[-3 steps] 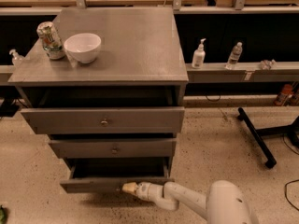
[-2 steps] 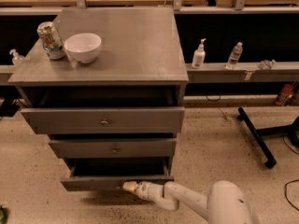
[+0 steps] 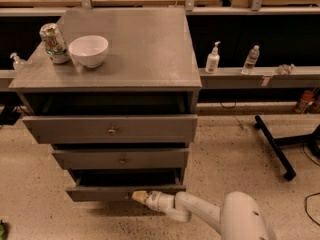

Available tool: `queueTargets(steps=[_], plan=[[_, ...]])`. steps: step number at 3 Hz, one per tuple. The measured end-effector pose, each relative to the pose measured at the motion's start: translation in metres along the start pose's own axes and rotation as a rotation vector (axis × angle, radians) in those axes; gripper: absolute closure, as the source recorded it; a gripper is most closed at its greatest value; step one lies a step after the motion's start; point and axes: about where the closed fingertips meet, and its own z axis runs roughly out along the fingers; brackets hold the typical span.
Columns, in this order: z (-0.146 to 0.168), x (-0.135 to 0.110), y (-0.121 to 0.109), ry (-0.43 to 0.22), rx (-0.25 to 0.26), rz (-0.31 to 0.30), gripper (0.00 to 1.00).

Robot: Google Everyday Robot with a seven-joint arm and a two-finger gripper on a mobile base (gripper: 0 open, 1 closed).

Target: Close bottom drawer

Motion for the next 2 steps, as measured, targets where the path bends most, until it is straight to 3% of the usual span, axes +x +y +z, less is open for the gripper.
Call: queueTargets(steps=[1, 2], plan=[[0.004, -0.0173, -0.0014, -0.023, 0.016, 0.018, 1.0], [0.0029, -0.0155, -0.0017, -0.024, 0.017, 0.019, 1.0]])
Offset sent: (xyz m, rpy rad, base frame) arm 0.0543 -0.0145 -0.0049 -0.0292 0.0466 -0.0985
